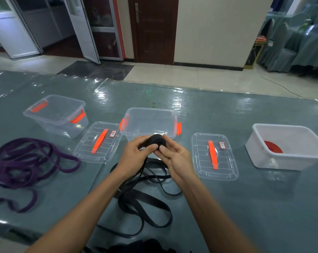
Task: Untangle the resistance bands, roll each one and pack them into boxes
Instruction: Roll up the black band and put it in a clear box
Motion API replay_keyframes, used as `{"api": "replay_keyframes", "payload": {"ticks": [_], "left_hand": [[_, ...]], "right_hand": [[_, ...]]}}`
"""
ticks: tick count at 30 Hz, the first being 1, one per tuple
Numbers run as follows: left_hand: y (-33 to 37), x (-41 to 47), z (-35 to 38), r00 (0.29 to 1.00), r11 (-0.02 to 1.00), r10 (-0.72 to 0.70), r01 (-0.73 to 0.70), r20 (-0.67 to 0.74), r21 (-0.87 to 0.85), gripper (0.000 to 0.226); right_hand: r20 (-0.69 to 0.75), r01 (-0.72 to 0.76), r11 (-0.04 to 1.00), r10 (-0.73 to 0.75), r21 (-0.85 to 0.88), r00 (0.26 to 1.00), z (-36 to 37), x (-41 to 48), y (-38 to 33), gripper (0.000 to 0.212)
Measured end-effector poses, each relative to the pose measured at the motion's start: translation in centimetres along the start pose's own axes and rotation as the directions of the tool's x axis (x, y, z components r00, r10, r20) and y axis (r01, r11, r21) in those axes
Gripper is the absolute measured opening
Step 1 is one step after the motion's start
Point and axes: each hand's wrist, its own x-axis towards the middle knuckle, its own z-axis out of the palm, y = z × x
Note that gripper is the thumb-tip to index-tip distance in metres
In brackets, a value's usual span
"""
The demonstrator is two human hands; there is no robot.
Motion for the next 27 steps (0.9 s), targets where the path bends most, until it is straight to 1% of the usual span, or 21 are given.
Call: {"api": "replay_keyframes", "payload": {"ticks": [2,3,4,5,6,7,8,10,11,12,13,14,15,16,17,19,21,23,24,25,27], "left_hand": [[-0.1,0.1,-0.6,1.000,0.998,-0.003,0.001,0.025,0.056,0.030],[-0.1,0.2,-1.0,0.999,0.993,0.009,-0.013,0.039,0.121,0.029],[-0.1,0.3,-1.6,0.997,0.977,0.038,-0.052,0.072,0.207,0.028],[-0.1,0.4,-2.1,0.988,0.946,0.084,-0.119,0.126,0.302,0.026],[0.0,0.5,-2.6,0.973,0.901,0.124,-0.193,0.197,0.387,0.025],[0.3,0.6,-3.1,0.953,0.854,0.142,-0.254,0.268,0.453,0.024],[0.7,0.9,-3.5,0.933,0.811,0.139,-0.300,0.332,0.502,0.024],[1.5,1.4,-3.9,0.895,0.737,0.106,-0.362,0.432,0.571,0.029],[1.8,1.6,-3.9,0.887,0.719,0.091,-0.374,0.453,0.586,0.034],[2.1,1.7,-4.0,0.890,0.726,0.092,-0.367,0.446,0.582,0.036],[2.4,1.7,-4.0,0.902,0.751,0.105,-0.348,0.419,0.561,0.035],[2.6,1.7,-4.0,0.915,0.781,0.123,-0.329,0.385,0.531,0.032],[2.7,1.5,-3.9,0.926,0.811,0.138,-0.310,0.351,0.497,0.029],[2.8,1.3,-3.7,0.938,0.842,0.144,-0.284,0.315,0.460,0.029],[2.9,1.1,-3.5,0.951,0.874,0.144,-0.252,0.274,0.415,0.031],[3.1,0.8,-3.1,0.973,0.920,0.154,-0.205,0.172,0.335,0.037],[3.2,0.5,-2.5,0.985,0.954,0.168,-0.174,0.045,0.246,0.039],[3.3,0.3,-1.6,0.986,0.989,0.135,-0.128,-0.095,0.073,0.036],[3.3,0.1,-1.3,0.984,0.994,0.109,-0.112,-0.139,-0.011,0.035],[3.2,0.1,-0.9,0.983,0.992,0.092,-0.104,-0.159,-0.071,0.034],[2.8,-0.1,-0.5,0.985,0.988,0.073,-0.093,-0.156,-0.127,0.035]], "right_hand": [[0.031,0.015,0.994,-0.012,-0.110,0.999,0.0,-0.2,0.0,0.043],[0.041,0.046,0.971,-0.037,-0.237,0.998,-0.1,-0.2,-0.2,0.041],[0.054,0.099,0.904,-0.084,-0.417,0.995,-0.2,-0.2,-0.5,0.039],[0.080,0.159,0.768,-0.140,-0.620,0.987,-0.3,-0.1,-0.9,0.037],[0.123,0.209,0.596,-0.182,-0.775,0.976,-0.4,-0.1,-1.4,0.036],[0.169,0.241,0.445,-0.196,-0.862,0.966,-0.4,-0.1,-2.0,0.037],[0.211,0.264,0.354,-0.183,-0.897,0.960,-0.3,-0.1,-2.7,0.040],[0.301,0.327,0.241,-0.139,-0.914,0.943,0.1,0.1,-3.7,0.046],[0.355,0.373,0.165,-0.132,-0.913,0.926,0.3,0.2,-4.0,0.045],[0.403,0.416,0.095,-0.133,-0.904,0.906,0.4,0.3,-4.2,0.042],[0.436,0.446,0.054,-0.140,-0.893,0.889,0.5,0.4,-4.3,0.040],[0.454,0.464,0.037,-0.148,-0.885,0.879,0.6,0.3,-4.5,0.039],[0.458,0.469,0.037,-0.152,-0.883,0.876,0.6,0.2,-4.6,0.039],[0.453,0.467,0.059,-0.158,-0.883,0.877,0.6,0.1,-4.7,0.039],[0.433,0.453,0.106,-0.168,-0.885,0.886,0.5,0.1,-4.8,0.038],[0.362,0.405,0.261,-0.198,-0.876,0.911,0.3,-0.1,-4.9,0.035],[0.272,0.349,0.485,-0.223,-0.802,0.936,0.2,-0.3,-4.8,0.035],[0.182,0.292,0.739,-0.228,-0.608,0.956,0.4,-0.6,-4.5,0.033],[0.141,0.260,0.828,-0.219,-0.496,0.966,0.6,-0.7,-4.3,0.032],[0.102,0.231,0.890,-0.207,-0.393,0.973,0.8,-0.7,-4.1,0.030],[0.054,0.182,0.958,-0.174,-0.220,0.983,1.0,-0.7,-3.4,0.028]]}}
